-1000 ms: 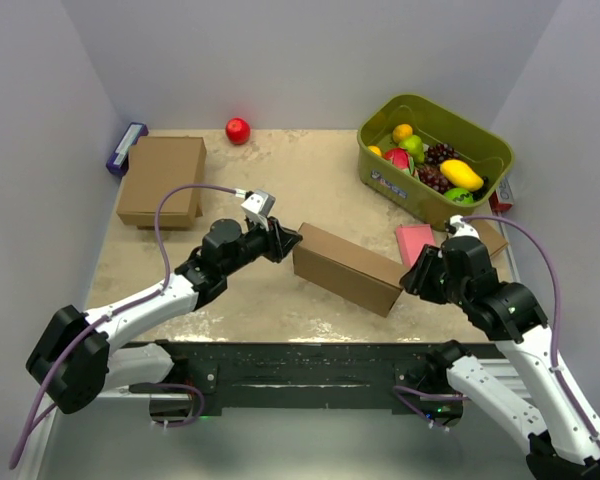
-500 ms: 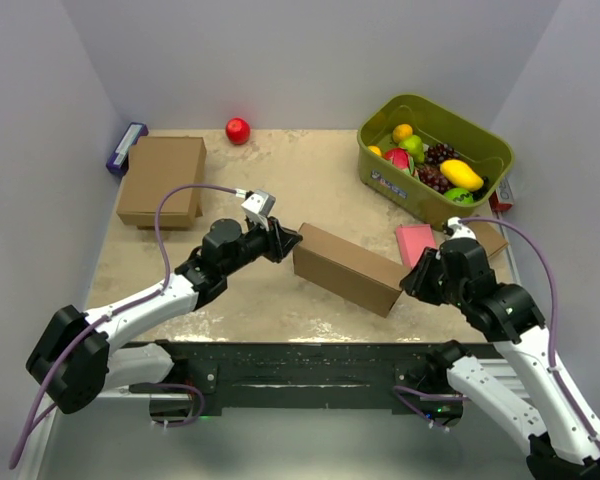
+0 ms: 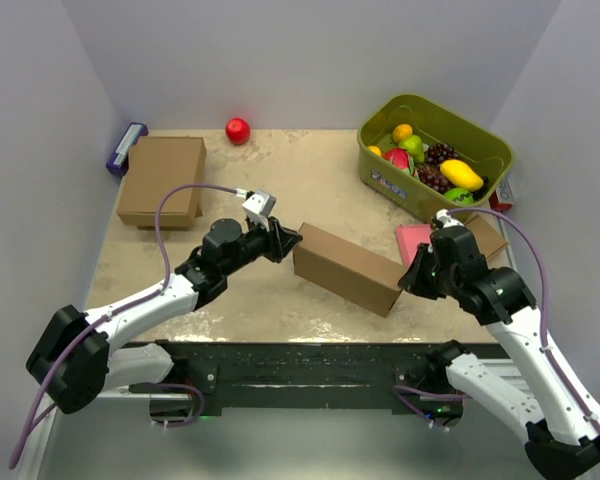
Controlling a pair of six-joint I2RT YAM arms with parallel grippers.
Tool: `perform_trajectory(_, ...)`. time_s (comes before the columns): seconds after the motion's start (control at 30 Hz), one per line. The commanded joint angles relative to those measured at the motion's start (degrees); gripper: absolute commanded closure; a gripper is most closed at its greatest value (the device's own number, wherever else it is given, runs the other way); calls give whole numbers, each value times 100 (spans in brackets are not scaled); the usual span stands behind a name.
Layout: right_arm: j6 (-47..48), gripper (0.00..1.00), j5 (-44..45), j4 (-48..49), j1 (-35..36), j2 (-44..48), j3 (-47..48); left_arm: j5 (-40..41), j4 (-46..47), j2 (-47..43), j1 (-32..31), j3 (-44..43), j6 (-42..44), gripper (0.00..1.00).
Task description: Fold the paper box
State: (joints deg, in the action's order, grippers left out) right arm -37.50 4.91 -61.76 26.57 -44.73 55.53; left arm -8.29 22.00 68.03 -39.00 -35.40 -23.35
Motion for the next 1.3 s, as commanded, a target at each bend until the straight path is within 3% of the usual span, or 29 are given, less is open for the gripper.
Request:
perform_trajectory(0.0,322,93,63,-1093,-11,-370,-376,100,-829,202,42,226,296,75)
perform_trajectory(0.03,331,100,11,-1102,-20,-344,-367,91,-829,202,42,226,296,75)
perform_trajectory(0.3,313,100,-156,-883,-11,-282,-402,311,-917,176,51,226,314,76)
perform_trajectory(0.47,-160,100,-745,626,207,-124,-815,574,-811,-52,51,419,244,79)
perform_trajectory(0.63,-776,100,-508,2093,1252,-360,-1044,812,-793,-764,51,946,16,80)
perform_trajectory(0.83,-821,100,-78,3308,1939,-914,-983,1285,-1031,-1730,51,1587,-266,78)
perform_trajectory(1.17,-812,79,318,3970,2757,-1179,-1044,1515,-2190,-3005,51,1984,-705,67)
perform_trajectory(1.23,-864,71,327,3978,2880,-1082,-1114,1454,-2550,-3164,42,1967,-775,59)
perform_trajectory(1.27,-891,67,335,3970,2906,-916,-1140,1445,-2708,-3338,42,1966,-802,51)
